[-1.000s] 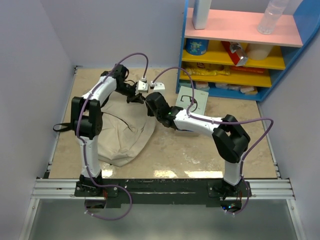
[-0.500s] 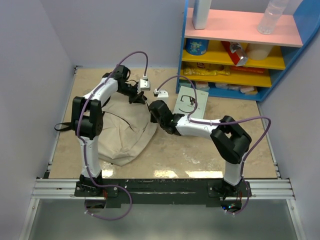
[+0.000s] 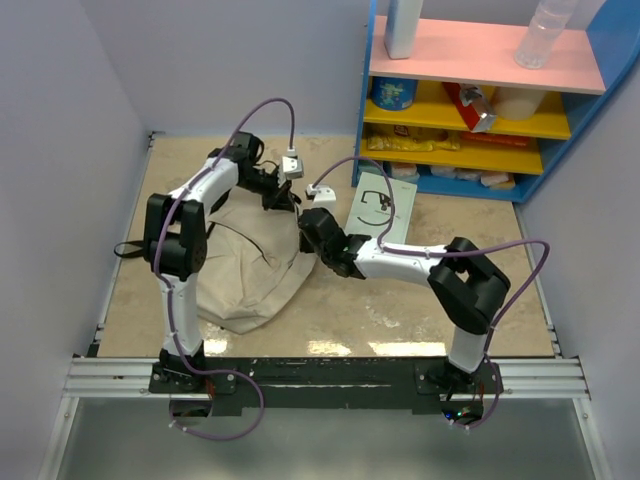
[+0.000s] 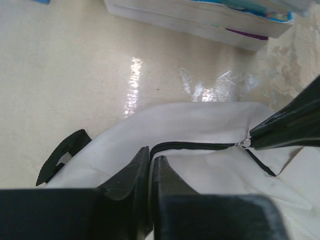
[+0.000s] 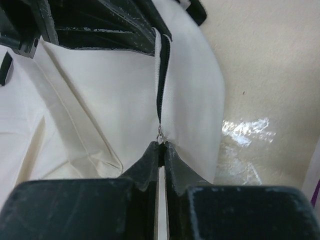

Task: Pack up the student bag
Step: Unzip the student bag at the center of the board.

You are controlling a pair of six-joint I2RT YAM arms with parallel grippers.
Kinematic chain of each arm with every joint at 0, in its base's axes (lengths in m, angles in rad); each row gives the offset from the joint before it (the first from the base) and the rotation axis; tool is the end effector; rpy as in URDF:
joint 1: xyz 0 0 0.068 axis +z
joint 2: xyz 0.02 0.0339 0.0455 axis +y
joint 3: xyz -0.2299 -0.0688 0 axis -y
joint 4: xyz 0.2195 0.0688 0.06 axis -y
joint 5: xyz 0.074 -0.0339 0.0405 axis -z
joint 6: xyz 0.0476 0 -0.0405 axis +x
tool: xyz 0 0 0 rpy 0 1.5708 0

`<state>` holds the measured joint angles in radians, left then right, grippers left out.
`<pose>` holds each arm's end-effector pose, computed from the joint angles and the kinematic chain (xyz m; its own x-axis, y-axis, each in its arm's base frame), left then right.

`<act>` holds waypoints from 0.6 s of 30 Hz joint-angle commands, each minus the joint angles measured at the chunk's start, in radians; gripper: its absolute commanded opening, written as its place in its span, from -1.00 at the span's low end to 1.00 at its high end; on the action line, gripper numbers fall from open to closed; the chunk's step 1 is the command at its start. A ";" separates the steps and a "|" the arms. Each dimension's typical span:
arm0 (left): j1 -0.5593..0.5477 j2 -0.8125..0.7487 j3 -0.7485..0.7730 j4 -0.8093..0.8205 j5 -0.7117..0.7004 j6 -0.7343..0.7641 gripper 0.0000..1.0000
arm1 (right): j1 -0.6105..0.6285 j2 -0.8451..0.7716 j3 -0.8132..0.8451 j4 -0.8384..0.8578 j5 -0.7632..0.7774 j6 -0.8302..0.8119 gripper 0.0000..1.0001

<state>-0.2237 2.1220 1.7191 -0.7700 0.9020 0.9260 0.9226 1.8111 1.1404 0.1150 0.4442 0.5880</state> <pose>0.3876 -0.1265 0.1831 -0.1934 0.5522 -0.8109 0.9793 0.1594 -0.1250 0.2477 0.2932 0.1857 -0.5420 0.1139 -0.8326 -0.2389 0.9290 0.2826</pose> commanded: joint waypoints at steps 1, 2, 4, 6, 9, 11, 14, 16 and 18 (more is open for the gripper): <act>-0.034 -0.132 -0.059 0.112 0.115 -0.010 -0.68 | 0.051 0.010 0.012 -0.089 -0.108 0.016 -0.72; -0.035 -0.160 -0.075 0.112 0.120 -0.016 -0.49 | 0.056 0.001 -0.001 -0.090 -0.114 0.009 -0.48; -0.032 -0.186 -0.101 0.112 0.115 -0.053 0.19 | 0.058 -0.056 -0.047 -0.097 -0.108 0.006 -0.02; -0.008 -0.229 -0.116 0.098 0.117 -0.058 0.98 | 0.056 -0.107 -0.079 -0.104 -0.098 -0.007 0.18; 0.056 -0.307 -0.125 0.071 0.123 -0.101 1.00 | 0.052 -0.193 -0.096 -0.112 -0.072 -0.046 0.32; 0.099 -0.371 -0.127 0.019 0.112 -0.105 1.00 | 0.045 -0.222 -0.062 -0.136 -0.062 -0.086 0.33; 0.176 -0.439 -0.121 -0.092 -0.031 -0.116 1.00 | 0.003 -0.207 0.002 -0.129 -0.068 -0.144 0.33; 0.251 -0.461 -0.133 -0.212 -0.116 -0.048 1.00 | -0.048 -0.181 0.060 -0.120 -0.097 -0.183 0.32; 0.328 -0.496 -0.208 -0.248 -0.173 -0.012 1.00 | -0.091 -0.115 0.102 -0.086 -0.134 -0.211 0.29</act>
<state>-0.0078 1.6871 1.5917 -0.8387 0.8745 0.8494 0.9085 1.6272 1.1439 -0.0250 0.3447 0.4732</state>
